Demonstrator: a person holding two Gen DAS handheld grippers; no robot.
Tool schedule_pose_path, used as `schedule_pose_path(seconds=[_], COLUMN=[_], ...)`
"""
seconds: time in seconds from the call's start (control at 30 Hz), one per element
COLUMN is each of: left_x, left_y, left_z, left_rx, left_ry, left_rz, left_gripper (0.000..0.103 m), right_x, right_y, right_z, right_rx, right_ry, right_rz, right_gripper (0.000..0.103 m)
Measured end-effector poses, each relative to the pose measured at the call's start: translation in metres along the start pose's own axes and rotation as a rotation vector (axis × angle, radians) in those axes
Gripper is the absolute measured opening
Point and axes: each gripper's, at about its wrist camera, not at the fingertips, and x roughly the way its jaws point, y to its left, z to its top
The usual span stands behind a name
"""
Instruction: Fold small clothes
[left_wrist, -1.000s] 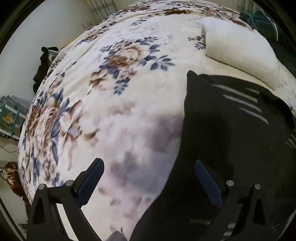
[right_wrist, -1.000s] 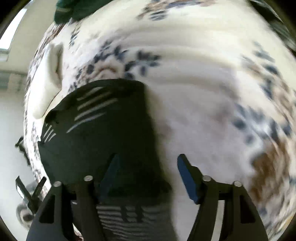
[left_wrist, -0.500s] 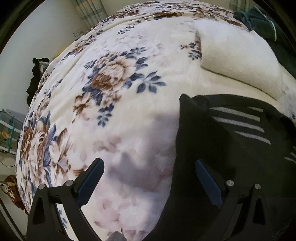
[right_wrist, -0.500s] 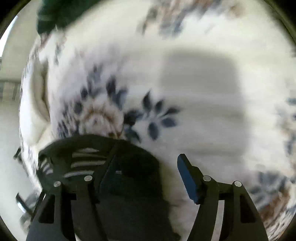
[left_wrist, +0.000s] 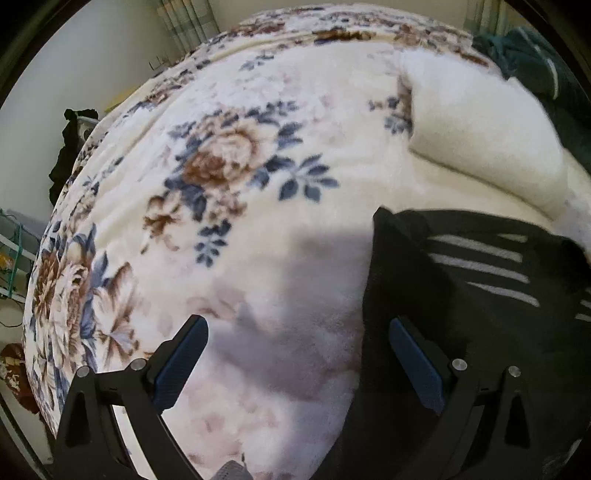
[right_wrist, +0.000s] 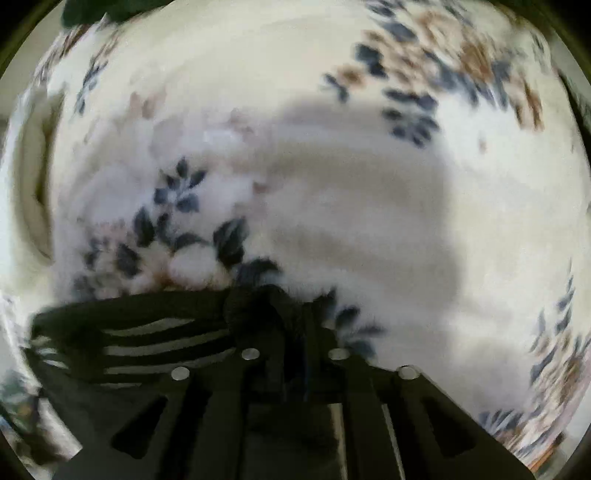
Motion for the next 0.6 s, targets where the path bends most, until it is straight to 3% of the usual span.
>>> schedule_pose_path(seconds=[0.07, 0.17, 0.27, 0.47, 0.6], left_x=[-0.019, -0.055, -0.086, -0.151, -0.177], left_y=[0.004, 0.010, 0.004, -0.033, -0.078], left_z=[-0.003, -0.015, -0.038, -0.116, -0.201], left_rx=[0.002, -0.009, 0.038, 0.175, 0.190], left_ry=[-0.025, -0.042, -0.030, -0.059, 0.019], left_rz=[-0.015, -0.093, -0.178, -0.139, -0.088], left_gripper=[0.100, 0.100, 0.100, 0.103, 0.103], right_x=[-0.031, -0.074, -0.105, -0.140, -0.123], right_y=[-0.012, -0.034, -0.062, -0.146, -0.171], right_z=[-0.024, -0.081, -0.134, -0.214, -0.213], right_rx=[0.006, 0.017, 0.062, 0.104, 0.051], right_ry=[-0.041, -0.038, 0.002, 0.097, 0.148], right_rz=[0.009, 0.047, 0.068, 0.168, 0.268], right_gripper=[0.046, 0.049, 0.063, 0.063, 0.063])
